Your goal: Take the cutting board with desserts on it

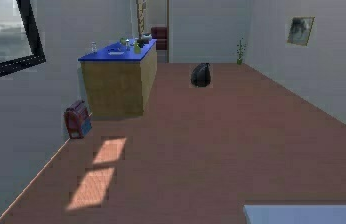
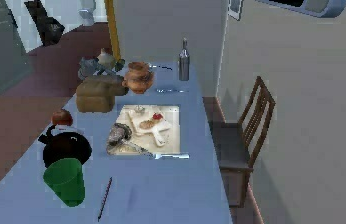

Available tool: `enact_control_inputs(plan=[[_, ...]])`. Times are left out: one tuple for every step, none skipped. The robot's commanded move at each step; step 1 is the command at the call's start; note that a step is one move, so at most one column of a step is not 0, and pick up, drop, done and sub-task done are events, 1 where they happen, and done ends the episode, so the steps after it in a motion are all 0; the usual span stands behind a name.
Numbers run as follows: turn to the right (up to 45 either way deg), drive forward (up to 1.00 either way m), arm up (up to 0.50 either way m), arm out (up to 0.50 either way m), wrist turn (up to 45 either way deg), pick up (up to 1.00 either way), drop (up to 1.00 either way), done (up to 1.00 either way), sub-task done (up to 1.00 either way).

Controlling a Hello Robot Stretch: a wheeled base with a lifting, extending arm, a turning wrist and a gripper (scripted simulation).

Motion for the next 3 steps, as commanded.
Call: enact_control_inputs(plan=[[0.0, 0.0, 0.36, 0.0, 0.0, 0.0, 0.0, 0.0, 0.0], [0.0, 0.0, 0.0, 0.38, 0.0, 0.0, 0.0, 0.0, 0.0], [0.0, 0.0, 0.0, 0.0, 45.0, 0.0, 0.0, 0.0, 0.0]])
